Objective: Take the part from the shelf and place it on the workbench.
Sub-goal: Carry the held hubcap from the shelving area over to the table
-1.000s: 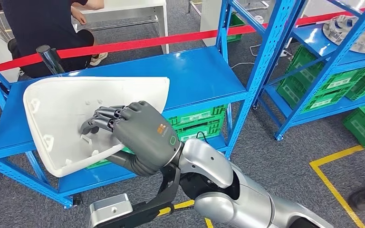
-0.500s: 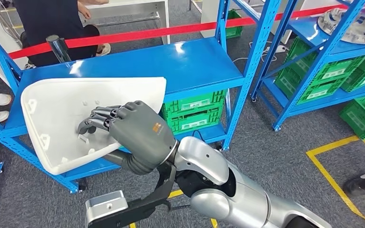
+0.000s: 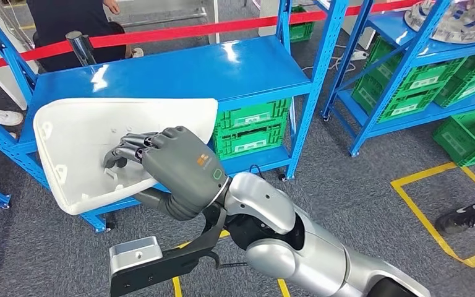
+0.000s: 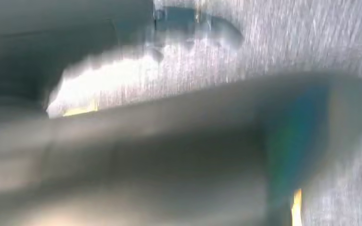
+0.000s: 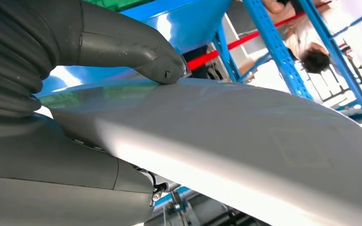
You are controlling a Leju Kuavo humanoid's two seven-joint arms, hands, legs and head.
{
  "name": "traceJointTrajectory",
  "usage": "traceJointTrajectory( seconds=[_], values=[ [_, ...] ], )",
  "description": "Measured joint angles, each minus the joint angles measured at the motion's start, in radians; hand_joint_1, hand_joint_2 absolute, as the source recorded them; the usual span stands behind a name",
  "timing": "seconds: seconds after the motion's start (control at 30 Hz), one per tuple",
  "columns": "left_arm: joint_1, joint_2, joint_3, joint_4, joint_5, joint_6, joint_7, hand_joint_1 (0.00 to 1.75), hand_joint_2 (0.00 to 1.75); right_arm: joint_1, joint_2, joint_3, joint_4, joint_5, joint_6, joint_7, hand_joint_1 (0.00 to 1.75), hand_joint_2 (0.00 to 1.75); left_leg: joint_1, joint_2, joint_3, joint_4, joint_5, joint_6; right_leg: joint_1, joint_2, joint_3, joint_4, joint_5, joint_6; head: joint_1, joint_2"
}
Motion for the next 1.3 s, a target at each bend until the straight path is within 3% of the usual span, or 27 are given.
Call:
traceJointTrajectory(
  seconds=[0.07, 0.1, 0.13, 0.2, 0.23, 0.27, 0.3, 0.33, 0.37, 0.43, 0.5, 0.57, 0.6, 0.7, 0.73, 0.77, 0.8, 0.87, 0.93, 1.0, 1.07, 1.1, 1.17, 1.2, 1.23, 1.27, 1.3],
  values=[
    [0.002, 0.001, 0.0, 0.0, 0.0, 0.0, 0.0, 0.0, 0.0, -0.002, 0.001, 0.0, 0.002, 0.0, 0.002, 0.001, 1.75, 1.75, 0.003, -0.002, -0.008, 0.004, -0.007, -0.012, -0.003, -0.003, -0.016, -0.005, 0.022, -0.014, 0.0, 0.0],
    [0.003, 0.001, 0.001, 0.001, 0.0, 0.0, 0.0, 0.0, 0.0, -0.003, 0.002, 0.0, 0.003, 0.0, 0.003, 0.001, 1.75, 1.75, 0.004, -0.003, -0.018, 0.026, -0.039, -0.017, -0.006, -0.005, -0.027, -0.008, 0.035, -0.021, -0.001, 0.0],
    [0.003, 0.002, 0.002, 0.001, 0.0, 0.0, 0.0, 0.0, 0.0, -0.003, 0.003, 0.0, 0.004, 0.0, 0.005, 0.001, 1.75, 1.75, 0.006, -0.004, -0.031, 0.069, -0.089, -0.021, -0.008, -0.007, -0.04, -0.01, 0.049, -0.025, -0.002, 0.0],
    [0.003, 0.002, 0.005, 0.001, 0.0, 0.0, 0.0, 0.0, 0.0, -0.003, 0.005, 0.0, 0.006, 0.0, 0.009, 0.001, 1.75, 1.75, 0.006, -0.005, -0.056, 0.192, -0.186, -0.029, -0.008, -0.007, -0.071, -0.009, 0.075, -0.028, -0.003, 0.0],
    [0.003, 0.002, 0.006, 0.001, 0.0, 0.0, 0.0, 0.0, 0.0, -0.003, 0.005, 0.0, 0.007, 0.0, 0.011, 0.001, 1.75, 1.75, 0.007, -0.005, -0.06, 0.246, -0.203, -0.033, -0.008, -0.007, -0.087, -0.007, 0.088, -0.027, -0.003, 0.0],
    [0.003, 0.002, 0.006, 0.001, 0.0, 0.0, 0.0, 0.0, 0.0, -0.003, 0.006, 0.0, 0.008, 0.0, 0.012, 0.002, 1.75, 1.75, 0.007, -0.005, -0.052, 0.275, -0.192, -0.035, -0.008, -0.008, -0.104, -0.005, 0.101, -0.026, -0.003, 0.0],
    [0.003, 0.003, 0.006, 0.001, 0.0, 0.0, 0.0, 0.0, 0.0, -0.003, 0.006, 0.0, 0.009, 0.0, 0.013, 0.002, 1.75, 1.75, 0.007, -0.005, -0.031, 0.274, -0.165, -0.035, -0.008, -0.008, -0.122, -0.003, 0.114, -0.024, -0.003, 0.0],
    [0.003, 0.004, 0.006, 0.001, 0.0, 0.0, -0.001, 0.0, 0.0, -0.002, 0.006, 0.0, 0.009, 0.0, 0.013, 0.002, 1.75, 1.75, 0.008, -0.005, 0.006, 0.241, -0.135, -0.035, -0.008, -0.009, -0.14, 0.0, 0.126, -0.021, -0.003, 0.0],
    [0.002, 0.005, 0.006, 0.0, 0.0, 0.0, -0.001, 0.0, 0.0, -0.003, 0.006, 0.0, 0.009, 0.0, 0.013, 0.002, 1.75, 1.75, 0.008, -0.005, 0.056, 0.18, -0.125, -0.033, -0.008, -0.009, -0.155, 0.004, 0.138, -0.017, -0.003, 0.0],
    [0.001, 0.006, 0.006, -0.002, -0.001, 0.0, -0.001, 0.0, 0.0, -0.005, 0.007, 0.0, 0.009, 0.0, 0.013, 0.002, 1.75, 1.75, 0.005, -0.007, 0.151, 0.043, -0.15, -0.024, -0.006, -0.009, -0.174, 0.01, 0.157, -0.007, -0.003, 0.0],
    [0.001, 0.007, 0.007, -0.003, -0.004, 0.0, -0.002, 0.0, 0.0, -0.007, 0.008, 0.0, 0.009, 0.0, 0.013, 0.002, 1.75, 1.75, -0.001, -0.009, 0.18, -0.017, -0.172, -0.006, -0.006, -0.011, -0.18, 0.008, 0.176, 0.005, -0.002, 0.0],
    [0.003, 0.006, 0.007, -0.003, -0.006, 0.0, -0.001, 0.0, 0.0, -0.006, 0.006, 0.0, 0.012, 0.0, 0.013, 0.002, 1.75, 1.75, -0.002, -0.006, 0.164, -0.016, -0.155, 0.015, -0.009, -0.009, -0.186, 0.01, 0.179, 0.018, -0.002, 0.0],
    [0.004, 0.006, 0.007, -0.002, -0.006, 0.0, -0.001, 0.0, 0.0, -0.006, 0.005, 0.0, 0.013, 0.0, 0.014, 0.002, 1.75, 1.75, -0.001, -0.003, 0.154, -0.017, -0.144, 0.024, -0.01, -0.008, -0.195, 0.028, 0.152, 0.024, -0.002, 0.0],
    [0.004, 0.008, 0.008, -0.002, -0.008, 0.0, -0.001, 0.0, 0.0, -0.005, 0.002, 0.0, 0.017, 0.0, 0.013, 0.002, 1.75, 1.75, 0.0, 0.001, 0.111, -0.016, -0.103, 0.037, -0.014, -0.005, -0.24, 0.19, -0.004, 0.038, -0.001, 0.0],
    [0.004, 0.008, 0.008, -0.002, -0.008, 0.0, -0.001, 0.0, 0.0, -0.005, 0.001, 0.0, 0.019, 0.0, 0.013, 0.002, 1.75, 1.75, 0.0, 0.001, 0.093, -0.014, -0.089, 0.037, -0.014, -0.004, -0.249, 0.252, -0.034, 0.04, -0.001, 0.0],
    [0.005, 0.008, 0.008, -0.002, -0.008, 0.0, -0.001, 0.0, 0.0, -0.004, 0.0, 0.0, 0.02, 0.0, 0.013, 0.002, 1.75, 1.75, 0.0, 0.002, 0.074, -0.012, -0.076, 0.036, -0.014, -0.004, -0.246, 0.293, -0.038, 0.04, -0.001, 0.0],
    [0.006, 0.008, 0.008, -0.002, -0.008, 0.0, -0.001, 0.0, 0.0, -0.004, 0.0, 0.0, 0.021, 0.0, 0.013, 0.002, 1.75, 1.75, 0.0, 0.002, 0.055, -0.01, -0.063, 0.035, -0.014, -0.004, -0.23, 0.304, -0.02, 0.039, -0.001, 0.0],
    [0.008, 0.008, 0.008, -0.002, -0.008, 0.0, -0.003, 0.0, 0.0, -0.006, -0.001, 0.0, 0.023, -0.001, 0.013, 0.002, 1.75, 1.75, 0.0, 0.003, 0.024, -0.004, -0.042, 0.029, -0.014, -0.003, -0.143, 0.223, 0.027, 0.033, -0.001, 0.0],
    [0.009, 0.007, 0.008, -0.002, -0.008, 0.0, -0.006, 0.0, 0.0, -0.012, 0.0, 0.0, 0.023, -0.003, 0.013, 0.002, 1.75, 1.75, -0.002, 0.002, 0.004, 0.002, -0.024, 0.02, -0.01, -0.001, -0.033, 0.078, 0.015, 0.021, -0.002, 0.0],
    [0.011, 0.008, 0.008, -0.003, -0.008, 0.0, -0.011, 0.0, 0.0, -0.018, 0.0, 0.0, 0.024, -0.006, 0.014, 0.003, 1.75, 1.75, -0.003, 0.002, -0.002, 0.001, -0.005, 0.007, -0.004, 0.001, 0.011, 0.002, -0.01, 0.008, 0.0, 0.0],
    [0.015, 0.009, 0.009, -0.003, -0.008, 0.0, -0.013, 0.0, 0.0, -0.021, -0.001, 0.002, 0.025, -0.011, 0.014, 0.005, 1.75, 1.75, 0.001, 0.001, -0.007, -0.004, 0.006, -0.006, -0.004, -0.001, -0.004, -0.005, 0.007, -0.005, 0.003, 0.0],
    [0.018, 0.009, 0.009, -0.002, -0.007, 0.0, -0.014, 0.0, 0.0, -0.022, -0.001, 0.002, 0.026, -0.014, 0.014, 0.005, 1.75, 1.75, 0.002, 0.0, -0.016, 0.007, -0.013, -0.012, -0.005, -0.002, -0.014, -0.007, 0.019, -0.013, 0.002, 0.0],
    [0.022, 0.01, 0.01, -0.002, -0.007, 0.0, -0.015, 0.0, 0.0, -0.025, -0.001, 0.004, 0.027, -0.017, 0.014, 0.007, 1.75, 1.75, 0.005, -0.003, -0.043, 0.086, -0.105, -0.021, -0.008, -0.005, -0.041, -0.01, 0.046, -0.025, -0.001, 0.0],
    [0.023, 0.01, 0.01, -0.002, -0.007, 0.0, -0.015, 0.0, 0.0, -0.025, -0.001, 0.004, 0.027, -0.017, 0.014, 0.007, 1.75, 1.75, 0.006, -0.003, -0.058, 0.15, -0.157, -0.024, -0.008, -0.005, -0.056, -0.009, 0.058, -0.028, -0.002, 0.0],
    [0.023, 0.01, 0.01, -0.002, -0.007, 0.0, -0.016, 0.0, 0.0, -0.025, -0.001, 0.005, 0.027, -0.018, 0.014, 0.007, 1.75, 1.75, 0.006, -0.004, -0.067, 0.213, -0.19, -0.027, -0.007, -0.005, -0.071, -0.008, 0.071, -0.028, -0.002, 0.0],
    [0.024, 0.01, 0.01, -0.002, -0.007, 0.0, -0.016, 0.0, 0.0, -0.025, -0.001, 0.006, 0.028, -0.018, 0.014, 0.007, 1.75, 1.75, 0.006, -0.004, -0.068, 0.262, -0.199, -0.029, -0.006, -0.006, -0.086, -0.006, 0.083, -0.028, -0.002, 0.0],
    [0.024, 0.01, 0.01, -0.002, -0.007, 0.0, -0.016, 0.0, 0.0, -0.025, -0.001, 0.007, 0.028, -0.02, 0.014, 0.008, 1.75, 1.75, 0.006, -0.004, -0.057, 0.282, -0.184, -0.029, -0.005, -0.006, -0.103, -0.004, 0.095, -0.027, -0.002, 0.0]
  ],
)
